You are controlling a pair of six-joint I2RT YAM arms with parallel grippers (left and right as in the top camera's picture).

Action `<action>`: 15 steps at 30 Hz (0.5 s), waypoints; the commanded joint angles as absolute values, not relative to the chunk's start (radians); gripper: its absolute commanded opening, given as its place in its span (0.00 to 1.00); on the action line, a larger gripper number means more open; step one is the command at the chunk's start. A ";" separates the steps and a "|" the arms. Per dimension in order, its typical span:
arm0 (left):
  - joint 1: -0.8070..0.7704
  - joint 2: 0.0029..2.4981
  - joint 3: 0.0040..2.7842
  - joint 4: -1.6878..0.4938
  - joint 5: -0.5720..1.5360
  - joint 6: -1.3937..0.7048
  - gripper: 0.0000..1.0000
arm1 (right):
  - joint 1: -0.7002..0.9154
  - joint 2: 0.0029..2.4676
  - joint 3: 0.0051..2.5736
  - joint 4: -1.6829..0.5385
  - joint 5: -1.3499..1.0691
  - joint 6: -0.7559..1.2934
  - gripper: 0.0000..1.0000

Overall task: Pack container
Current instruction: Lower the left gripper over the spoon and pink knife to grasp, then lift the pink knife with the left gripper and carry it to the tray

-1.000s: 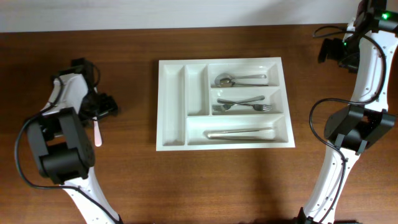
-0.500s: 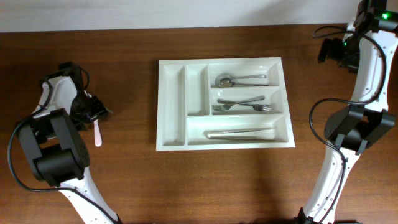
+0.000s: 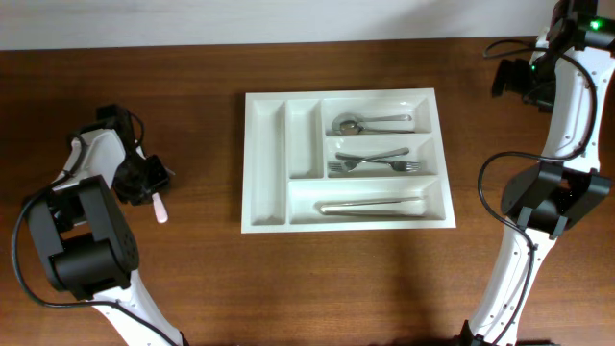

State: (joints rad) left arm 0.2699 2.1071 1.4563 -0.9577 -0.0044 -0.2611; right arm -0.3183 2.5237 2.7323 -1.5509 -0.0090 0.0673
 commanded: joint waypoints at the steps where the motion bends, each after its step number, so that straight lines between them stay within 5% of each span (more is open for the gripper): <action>1: 0.271 2.194 1.385 -0.969 -0.040 -0.257 0.15 | -0.315 2.505 2.747 -1.552 -0.015 0.060 0.99; 4: 0.271 2.194 1.385 -0.967 -0.040 -0.257 0.02 | -0.315 2.505 2.747 -1.552 -0.015 0.060 0.99; 15: 0.271 2.193 1.394 -0.997 -0.039 -0.257 0.02 | -0.315 2.505 2.747 -1.552 -0.015 0.060 0.99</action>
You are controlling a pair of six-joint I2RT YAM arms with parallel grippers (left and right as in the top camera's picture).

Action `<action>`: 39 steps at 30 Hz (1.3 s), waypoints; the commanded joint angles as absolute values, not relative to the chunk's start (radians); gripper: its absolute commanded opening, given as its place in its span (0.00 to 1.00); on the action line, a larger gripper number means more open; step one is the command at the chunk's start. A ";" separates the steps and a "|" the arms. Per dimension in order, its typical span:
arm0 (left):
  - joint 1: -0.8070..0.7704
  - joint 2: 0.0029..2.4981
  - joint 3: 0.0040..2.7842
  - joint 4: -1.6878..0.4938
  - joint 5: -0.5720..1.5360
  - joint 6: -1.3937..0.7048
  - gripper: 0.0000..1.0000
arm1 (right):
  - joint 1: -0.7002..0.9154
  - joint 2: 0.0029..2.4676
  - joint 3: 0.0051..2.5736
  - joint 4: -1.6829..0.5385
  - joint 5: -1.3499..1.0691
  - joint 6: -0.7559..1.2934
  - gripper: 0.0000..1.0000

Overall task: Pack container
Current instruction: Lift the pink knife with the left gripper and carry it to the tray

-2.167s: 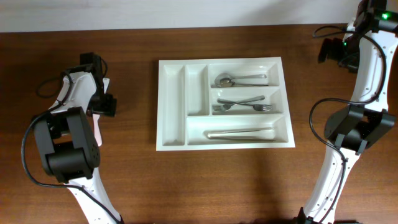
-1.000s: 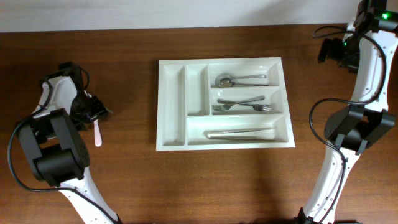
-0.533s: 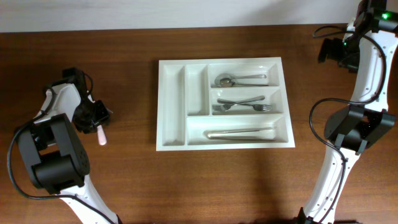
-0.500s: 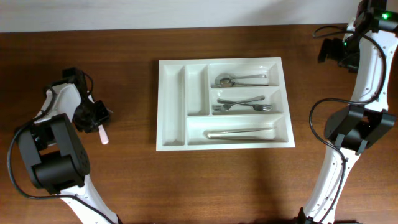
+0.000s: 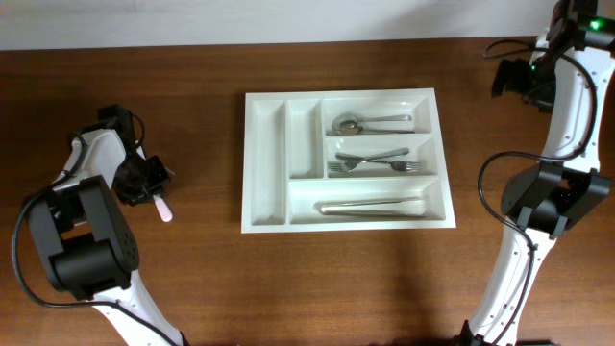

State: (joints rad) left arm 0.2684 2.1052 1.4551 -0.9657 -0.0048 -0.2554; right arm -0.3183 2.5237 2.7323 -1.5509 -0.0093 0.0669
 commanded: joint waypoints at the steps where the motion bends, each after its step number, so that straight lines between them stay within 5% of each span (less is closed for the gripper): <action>1: 0.271 2.193 1.402 -1.009 -0.040 -0.257 0.02 | -0.315 2.505 2.747 -1.552 -0.015 0.060 0.99; 23: 0.236 2.117 1.835 -1.242 0.011 -0.228 0.02 | -0.315 2.505 2.747 -1.552 -0.015 0.060 0.99; 39: -0.161 2.117 1.847 -0.982 0.297 -0.051 0.02 | -0.315 2.505 2.747 -1.552 -0.015 0.060 0.99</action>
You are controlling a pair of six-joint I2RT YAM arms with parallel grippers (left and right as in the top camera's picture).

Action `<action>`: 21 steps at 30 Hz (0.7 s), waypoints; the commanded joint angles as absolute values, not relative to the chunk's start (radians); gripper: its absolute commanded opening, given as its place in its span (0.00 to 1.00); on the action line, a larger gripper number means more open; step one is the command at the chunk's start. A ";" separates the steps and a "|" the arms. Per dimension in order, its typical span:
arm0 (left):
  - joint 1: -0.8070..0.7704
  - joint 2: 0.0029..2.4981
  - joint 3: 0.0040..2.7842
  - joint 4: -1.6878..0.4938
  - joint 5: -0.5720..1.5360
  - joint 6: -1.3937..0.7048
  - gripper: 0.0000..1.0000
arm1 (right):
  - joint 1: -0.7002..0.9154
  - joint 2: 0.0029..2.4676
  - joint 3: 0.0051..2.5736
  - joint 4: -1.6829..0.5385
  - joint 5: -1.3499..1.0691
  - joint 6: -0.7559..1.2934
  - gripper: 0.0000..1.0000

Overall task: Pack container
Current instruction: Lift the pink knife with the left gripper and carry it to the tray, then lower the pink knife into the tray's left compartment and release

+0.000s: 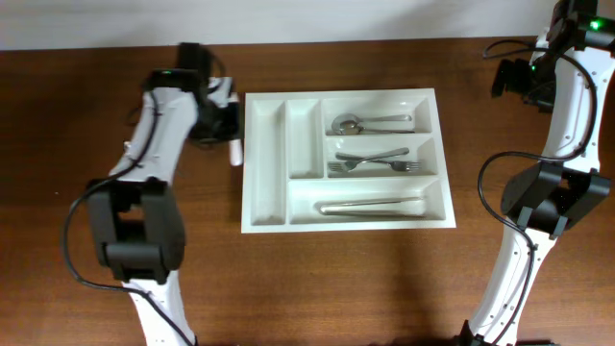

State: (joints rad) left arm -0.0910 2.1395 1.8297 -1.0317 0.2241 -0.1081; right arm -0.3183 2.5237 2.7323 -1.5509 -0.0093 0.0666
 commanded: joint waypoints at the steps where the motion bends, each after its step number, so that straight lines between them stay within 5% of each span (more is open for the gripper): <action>1: -0.204 2.117 1.847 -0.941 0.297 -0.051 0.02 | -0.315 2.505 2.747 -1.552 -0.015 0.060 0.99; 21: -0.410 2.117 1.847 -0.846 0.093 -0.451 0.02 | -0.315 2.505 2.747 -1.552 -0.015 0.060 0.99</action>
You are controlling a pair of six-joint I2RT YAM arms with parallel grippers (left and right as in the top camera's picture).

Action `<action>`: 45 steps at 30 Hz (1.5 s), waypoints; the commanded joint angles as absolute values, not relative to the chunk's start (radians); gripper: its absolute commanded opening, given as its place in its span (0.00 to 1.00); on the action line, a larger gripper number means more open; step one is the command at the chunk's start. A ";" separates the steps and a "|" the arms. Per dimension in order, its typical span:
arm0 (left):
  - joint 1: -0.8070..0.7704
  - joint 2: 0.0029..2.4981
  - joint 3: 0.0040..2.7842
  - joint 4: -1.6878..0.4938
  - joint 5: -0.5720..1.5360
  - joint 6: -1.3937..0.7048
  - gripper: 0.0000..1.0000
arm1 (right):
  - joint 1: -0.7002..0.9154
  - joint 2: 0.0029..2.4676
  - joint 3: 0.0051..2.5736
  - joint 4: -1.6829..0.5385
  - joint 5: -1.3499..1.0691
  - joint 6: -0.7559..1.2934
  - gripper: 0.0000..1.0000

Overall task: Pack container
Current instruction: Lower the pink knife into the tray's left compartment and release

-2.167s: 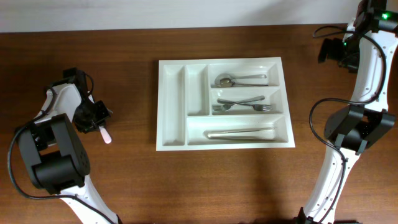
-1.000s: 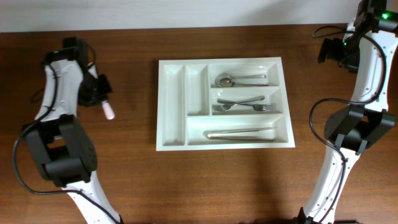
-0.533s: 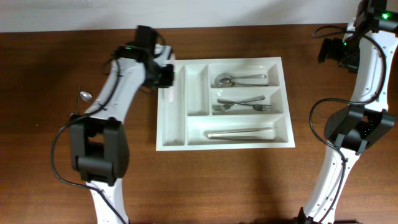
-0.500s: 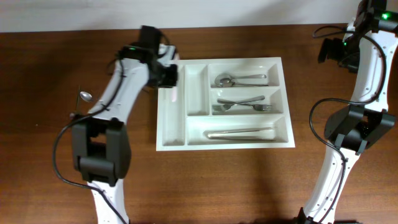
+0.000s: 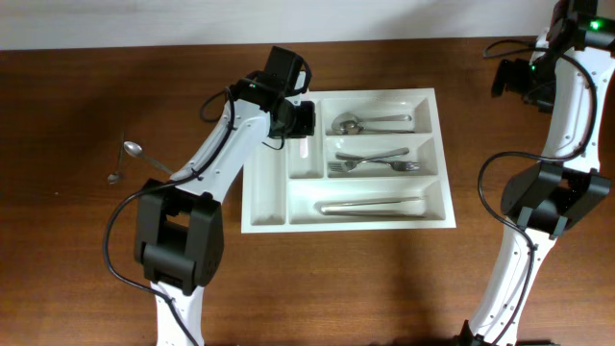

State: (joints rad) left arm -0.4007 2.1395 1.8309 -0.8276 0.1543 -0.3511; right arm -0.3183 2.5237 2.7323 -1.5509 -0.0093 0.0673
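The white cutlery tray (image 5: pixel 264 207) lies mid-table. A spoon (image 5: pixel 370 123) lies in its top right compartment, forks (image 5: pixel 375 161) in the middle one, and knives (image 5: pixel 370 206) in the long bottom one. My left gripper (image 5: pixel 300 133) hangs over the short narrow compartment, shut on a small white utensil (image 5: pixel 304 150) whose end points down into that compartment. My right gripper (image 5: pixel 511 77) is held high at the far right, away from the tray; its fingers are not clear enough to read.
A loose metal spoon (image 5: pixel 125 159) lies on the wooden table (image 5: pixel 86 259) at the far left. The left arm (image 5: pixel 216 159) stretches diagonally from its base at the front left to the tray. The right arm stands along the right edge.
My left gripper has moved right with the white utensil, from just outside the tray's left edge to over the short narrow compartment. A spoon now shows on the table at the left.
My left gripper was at the far left of the table, shut on a white utensil with a pink end. It stayed there, then stood by the tray's top left corner with the utensil, and now is over the narrow compartment. The right arm has not moved.
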 commanded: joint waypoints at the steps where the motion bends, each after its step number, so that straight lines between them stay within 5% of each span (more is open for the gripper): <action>1: -0.414 2.117 1.847 -0.854 0.089 -0.460 0.02 | -0.315 2.505 2.747 -1.552 -0.015 0.060 0.99; 24: -0.495 2.118 1.847 -0.918 0.043 -0.486 0.02 | -0.315 2.505 2.747 -1.552 -0.015 0.060 0.99; 29: -0.495 2.118 1.847 -0.916 0.043 -0.485 0.46 | -0.315 2.505 2.747 -1.552 -0.015 0.060 0.99; 37: -0.458 2.116 1.872 -0.862 -0.027 -0.437 0.52 | -0.315 2.505 2.747 -1.552 -0.015 0.060 0.99; 45: -0.204 2.112 2.066 -1.054 -0.155 -0.449 0.53 | -0.315 2.505 2.747 -1.552 -0.015 0.060 0.99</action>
State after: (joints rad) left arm -0.3267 2.1395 2.0148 -1.0054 -0.0685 -0.4347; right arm -0.3183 2.5237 2.7323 -1.5509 -0.0093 0.0673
